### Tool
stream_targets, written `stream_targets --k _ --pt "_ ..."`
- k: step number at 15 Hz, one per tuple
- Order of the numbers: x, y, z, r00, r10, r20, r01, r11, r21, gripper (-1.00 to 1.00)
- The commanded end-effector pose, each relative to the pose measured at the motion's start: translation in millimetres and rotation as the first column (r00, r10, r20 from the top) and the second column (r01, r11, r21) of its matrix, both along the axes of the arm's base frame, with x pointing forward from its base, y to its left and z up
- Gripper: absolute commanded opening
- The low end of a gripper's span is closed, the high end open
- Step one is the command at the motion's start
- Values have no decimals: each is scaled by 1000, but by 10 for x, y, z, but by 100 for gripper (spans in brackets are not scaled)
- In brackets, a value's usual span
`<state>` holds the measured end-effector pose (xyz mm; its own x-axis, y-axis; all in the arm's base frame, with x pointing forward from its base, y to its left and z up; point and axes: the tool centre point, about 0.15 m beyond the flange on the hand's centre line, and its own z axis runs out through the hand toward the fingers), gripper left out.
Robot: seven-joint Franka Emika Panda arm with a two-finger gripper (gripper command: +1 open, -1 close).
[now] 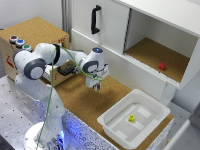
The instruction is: Place the purple object on the table
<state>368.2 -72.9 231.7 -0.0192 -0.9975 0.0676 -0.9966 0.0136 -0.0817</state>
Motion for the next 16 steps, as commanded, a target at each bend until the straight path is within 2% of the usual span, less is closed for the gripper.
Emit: stream_targets --k 1,3,5,6,9,10,12,13,14,16 --pt "255 -84 -65 1000 11 4 -11 999 30 100" --pt "242 -45 75 999 -16 28 15 1000 21 100" --pt "166 -19 294 1000 -23 0 23 1000 6 100" --pt "102 -10 366 999 -31 7 31 1000 -5 100" --pt "32 20 587 998 -7 69 8 1000 -20 100" --pt "59 17 683 994 57 90 -57 998 -1 100" --pt "71 52 915 984 180 16 -180 984 5 100" --pt "52 50 997 968 250 0 -250 968 19 100" --pt "32 44 1049 938 347 -13 -346 937 46 100" --pt "-20 76 1088 849 517 -107 -504 854 130 100"
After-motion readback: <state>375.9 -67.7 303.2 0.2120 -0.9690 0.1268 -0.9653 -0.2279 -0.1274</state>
